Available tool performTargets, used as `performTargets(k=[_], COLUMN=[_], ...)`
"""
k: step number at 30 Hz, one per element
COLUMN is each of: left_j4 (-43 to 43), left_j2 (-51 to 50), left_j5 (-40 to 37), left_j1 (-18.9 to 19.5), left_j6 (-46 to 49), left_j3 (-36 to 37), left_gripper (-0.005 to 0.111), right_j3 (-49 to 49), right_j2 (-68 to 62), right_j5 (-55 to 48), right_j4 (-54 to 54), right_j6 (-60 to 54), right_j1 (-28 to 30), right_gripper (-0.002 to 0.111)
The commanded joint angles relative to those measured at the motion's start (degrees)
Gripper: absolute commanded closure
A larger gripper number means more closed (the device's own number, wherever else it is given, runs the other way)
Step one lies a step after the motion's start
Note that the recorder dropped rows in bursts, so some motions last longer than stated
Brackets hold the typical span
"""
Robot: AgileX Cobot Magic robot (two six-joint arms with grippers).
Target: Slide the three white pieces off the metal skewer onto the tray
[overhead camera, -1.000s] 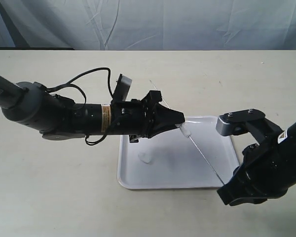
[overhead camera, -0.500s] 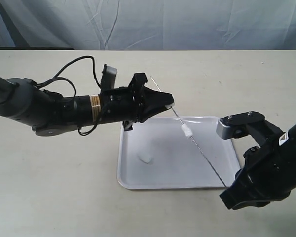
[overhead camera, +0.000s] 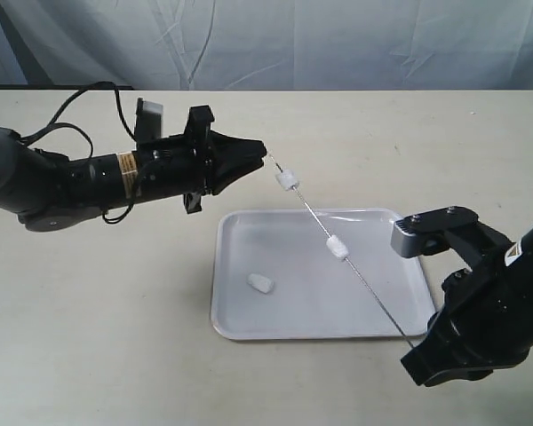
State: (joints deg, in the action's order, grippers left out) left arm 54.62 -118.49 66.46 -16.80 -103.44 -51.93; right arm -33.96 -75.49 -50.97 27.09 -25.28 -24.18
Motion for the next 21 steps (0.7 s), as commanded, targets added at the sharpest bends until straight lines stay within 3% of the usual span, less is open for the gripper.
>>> performTargets(k=[1,10,16,21], left_j4=[3.2,11.5,10.5,8.9], left_j2=[-0.2,-0.2,-0.2,-0.2], left_j5=[0.7,-4.7,-3.9,-0.7], left_j1=[1.2,0.7,-0.6,-0.9], left_j6=[0.2,-1.2,-1.4,-1.4], left_j3=[-0.2,-0.2,-0.2,-0.2], left_gripper=[0.087,0.087,0.069,0.067], right_j3=[0.0,0.0,0.0,0.0], right_j2=[0.3,0.3,0.3,0.3], right_j5=[-0.1,0.3,0.3,0.3], right_j4=[-0.3,-0.7,-0.7,-0.7], right_j6=[-0.2,-0.2,-0.2,-0.2], right_j1=[0.2,0.2,0.2,0.2], right_gripper=[0.109,0.109,0.109,0.109])
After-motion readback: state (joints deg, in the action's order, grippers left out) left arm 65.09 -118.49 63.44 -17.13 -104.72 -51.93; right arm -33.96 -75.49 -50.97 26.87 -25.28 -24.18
